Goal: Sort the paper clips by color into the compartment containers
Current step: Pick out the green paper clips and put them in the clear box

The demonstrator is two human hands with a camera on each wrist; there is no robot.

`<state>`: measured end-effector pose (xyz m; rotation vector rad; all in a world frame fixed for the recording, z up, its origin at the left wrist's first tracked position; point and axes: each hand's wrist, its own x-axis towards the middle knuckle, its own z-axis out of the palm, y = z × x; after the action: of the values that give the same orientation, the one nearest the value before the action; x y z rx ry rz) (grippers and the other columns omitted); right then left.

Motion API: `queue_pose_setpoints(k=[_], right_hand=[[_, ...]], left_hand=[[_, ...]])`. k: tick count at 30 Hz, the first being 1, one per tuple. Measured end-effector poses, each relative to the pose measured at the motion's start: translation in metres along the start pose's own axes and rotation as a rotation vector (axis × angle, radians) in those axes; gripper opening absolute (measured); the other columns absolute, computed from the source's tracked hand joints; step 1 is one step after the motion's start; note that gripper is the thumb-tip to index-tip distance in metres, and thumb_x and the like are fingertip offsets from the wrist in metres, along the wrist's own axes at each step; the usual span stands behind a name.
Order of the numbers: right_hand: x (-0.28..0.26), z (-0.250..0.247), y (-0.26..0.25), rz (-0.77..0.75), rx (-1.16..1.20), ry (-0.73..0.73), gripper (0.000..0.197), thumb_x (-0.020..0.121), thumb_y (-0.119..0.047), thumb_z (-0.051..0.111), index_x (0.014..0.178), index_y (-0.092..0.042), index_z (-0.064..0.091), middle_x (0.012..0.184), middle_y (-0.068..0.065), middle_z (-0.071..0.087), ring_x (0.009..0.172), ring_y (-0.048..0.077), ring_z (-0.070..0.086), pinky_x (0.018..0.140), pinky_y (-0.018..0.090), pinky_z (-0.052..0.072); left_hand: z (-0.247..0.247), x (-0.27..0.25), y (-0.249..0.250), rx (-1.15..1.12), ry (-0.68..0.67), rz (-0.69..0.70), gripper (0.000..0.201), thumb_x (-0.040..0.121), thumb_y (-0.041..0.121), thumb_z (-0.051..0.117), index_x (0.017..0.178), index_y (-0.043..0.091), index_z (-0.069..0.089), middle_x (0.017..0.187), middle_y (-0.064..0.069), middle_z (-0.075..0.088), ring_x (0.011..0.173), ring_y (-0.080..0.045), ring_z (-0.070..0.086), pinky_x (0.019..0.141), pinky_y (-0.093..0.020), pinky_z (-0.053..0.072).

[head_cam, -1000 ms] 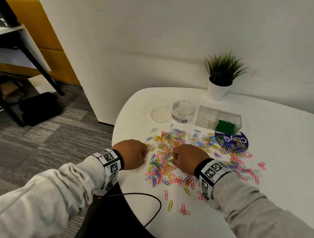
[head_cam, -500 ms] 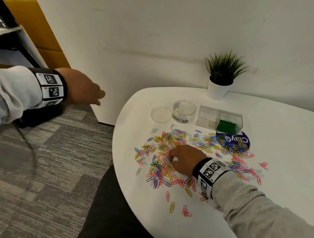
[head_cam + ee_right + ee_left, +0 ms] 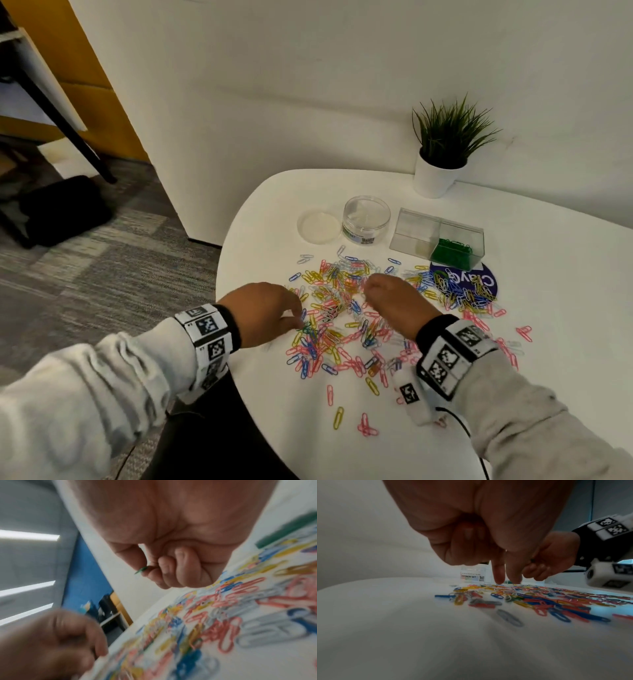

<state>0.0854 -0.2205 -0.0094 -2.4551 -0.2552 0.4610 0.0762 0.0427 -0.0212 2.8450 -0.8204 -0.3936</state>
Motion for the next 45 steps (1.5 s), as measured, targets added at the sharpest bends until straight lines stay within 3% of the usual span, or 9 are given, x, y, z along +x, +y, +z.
queue_pose_setpoints(k=[5,7,12,16,22,26,30,37,45], right_hand=[[-0.008,-0.028,0.024,0.225,0.838,0.145,0.014,0.094,-0.009,0.042,0.082,-0.008,0.05,0.077,0.014,0.046,0.053,0.014,0.029,0.045,0.024,0.024],[-0.012,-0.04,0.036,0.255,0.902,0.184,0.013,0.094,-0.007,0.046,0.083,-0.005,0.051,0.08,0.017,0.051,0.052,0.015,0.03,0.046,0.025,0.023],[-0.005,-0.082,0.061,0.261,0.814,0.453,0.016,0.093,0.002,0.047,0.089,-0.007,0.06,0.073,0.01,0.057,0.049,0.014,0.037,0.041,0.023,0.03],[0.017,-0.128,0.076,0.225,0.286,0.617,0.034,0.089,-0.003,0.04,0.087,-0.014,0.072,0.084,0.005,0.064,0.069,0.02,0.055,0.061,0.03,0.041],[0.042,-0.147,0.091,0.17,-0.174,0.327,0.032,0.099,-0.012,0.04,0.117,-0.018,0.067,0.131,0.003,0.061,0.12,0.022,0.053,0.101,0.03,0.038],[0.0,-0.15,0.117,0.219,-0.044,0.525,0.034,0.097,-0.012,0.044,0.122,-0.024,0.064,0.143,0.0,0.052,0.131,0.019,0.046,0.104,0.026,0.031],[-0.071,-0.143,0.176,0.518,-0.312,0.204,0.058,0.092,-0.034,0.063,0.145,-0.021,0.044,0.156,0.008,0.033,0.144,0.023,0.03,0.117,0.033,0.025],[-0.158,-0.12,0.213,0.691,-0.255,-0.036,0.117,0.065,-0.054,0.083,0.156,-0.025,0.016,0.163,0.001,0.011,0.147,0.019,0.022,0.118,0.033,0.026],[-0.153,-0.11,0.219,0.677,-0.34,-0.011,0.114,0.059,-0.052,0.083,0.15,-0.025,0.019,0.157,0.001,0.012,0.142,0.026,0.023,0.109,0.042,0.04]], left_hand=[[0.007,0.005,-0.003,0.045,-0.005,-0.08,0.021,0.097,0.043,0.05,0.103,0.031,0.066,0.103,0.009,0.067,0.093,-0.015,0.06,0.08,-0.029,0.048],[0.005,0.005,-0.008,0.07,0.014,-0.132,0.021,0.096,0.039,0.047,0.1,0.027,0.063,0.097,0.007,0.067,0.088,-0.017,0.06,0.077,-0.031,0.05],[0.0,0.0,-0.014,-0.007,0.162,-0.202,0.012,0.095,0.039,0.05,0.096,0.03,0.059,0.086,0.008,0.064,0.078,-0.013,0.059,0.066,-0.027,0.046],[-0.01,0.009,-0.003,-0.233,0.163,-0.23,0.012,0.098,0.026,0.046,0.091,0.023,0.056,0.075,0.008,0.059,0.068,-0.011,0.053,0.057,-0.021,0.036],[-0.055,0.05,0.016,-0.384,0.028,-0.241,0.032,0.1,0.01,0.036,0.087,0.019,0.064,0.067,0.007,0.052,0.047,-0.005,0.042,0.045,-0.014,0.031],[-0.085,0.091,0.045,-0.154,-0.128,-0.142,0.03,0.101,0.011,0.034,0.101,0.019,0.063,0.082,0.009,0.054,0.065,-0.002,0.045,0.058,-0.014,0.034],[-0.095,0.144,0.09,-0.038,-0.131,0.014,0.028,0.1,0.012,0.036,0.112,0.016,0.061,0.115,-0.002,0.061,0.089,-0.013,0.049,0.078,-0.022,0.035],[-0.098,0.233,0.174,0.124,-0.075,0.109,0.032,0.097,0.006,0.044,0.125,0.012,0.057,0.129,-0.008,0.056,0.118,-0.025,0.054,0.095,-0.031,0.044],[-0.084,0.27,0.19,0.176,-0.103,0.119,0.051,0.095,0.005,0.049,0.141,0.025,0.046,0.141,-0.005,0.051,0.122,-0.023,0.053,0.1,-0.035,0.047]])
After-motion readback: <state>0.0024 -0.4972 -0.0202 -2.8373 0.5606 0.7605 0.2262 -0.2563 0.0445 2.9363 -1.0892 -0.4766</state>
